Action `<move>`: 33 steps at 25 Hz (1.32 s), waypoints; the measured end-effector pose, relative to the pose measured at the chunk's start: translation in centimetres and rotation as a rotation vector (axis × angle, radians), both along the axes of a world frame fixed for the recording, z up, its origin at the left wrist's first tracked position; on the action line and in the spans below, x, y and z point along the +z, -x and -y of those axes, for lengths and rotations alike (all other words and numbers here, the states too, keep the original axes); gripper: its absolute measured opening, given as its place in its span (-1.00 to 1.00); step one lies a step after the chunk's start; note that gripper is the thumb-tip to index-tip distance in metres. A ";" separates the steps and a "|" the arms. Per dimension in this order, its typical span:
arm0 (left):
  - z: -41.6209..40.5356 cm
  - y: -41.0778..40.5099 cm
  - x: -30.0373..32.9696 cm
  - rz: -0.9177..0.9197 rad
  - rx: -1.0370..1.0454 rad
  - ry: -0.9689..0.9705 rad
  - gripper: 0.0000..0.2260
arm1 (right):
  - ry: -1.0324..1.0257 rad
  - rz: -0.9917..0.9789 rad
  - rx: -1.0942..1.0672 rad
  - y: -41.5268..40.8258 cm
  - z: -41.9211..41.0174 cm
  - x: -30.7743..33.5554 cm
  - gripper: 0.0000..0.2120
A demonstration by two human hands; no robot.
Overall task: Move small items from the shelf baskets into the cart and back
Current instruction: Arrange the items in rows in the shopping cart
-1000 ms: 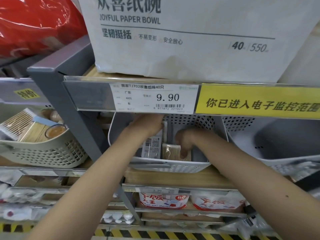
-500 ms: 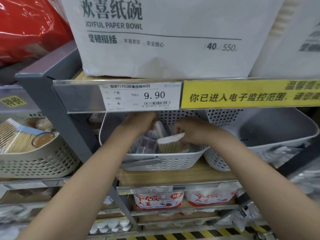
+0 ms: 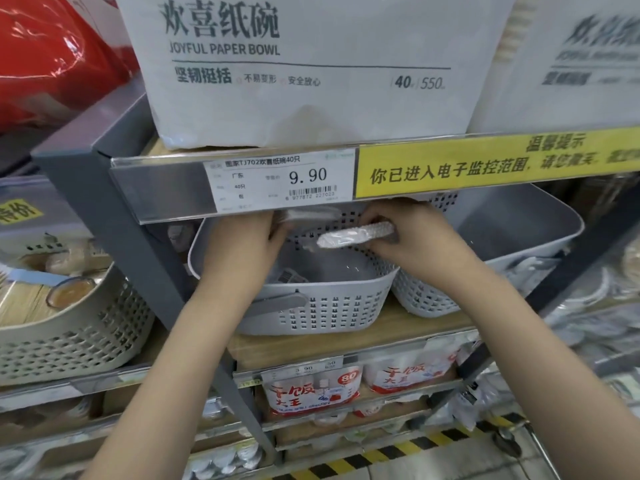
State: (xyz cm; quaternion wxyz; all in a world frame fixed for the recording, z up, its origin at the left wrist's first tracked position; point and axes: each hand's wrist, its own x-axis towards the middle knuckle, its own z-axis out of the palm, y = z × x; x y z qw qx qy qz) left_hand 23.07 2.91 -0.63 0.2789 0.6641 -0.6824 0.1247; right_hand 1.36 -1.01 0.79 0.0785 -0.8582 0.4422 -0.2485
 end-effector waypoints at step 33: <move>-6.7 45.2 -16.5 -0.912 -0.737 -0.907 -0.79 | -0.370 1.514 -1.353 41.2 -30.8 -20.9 -0.63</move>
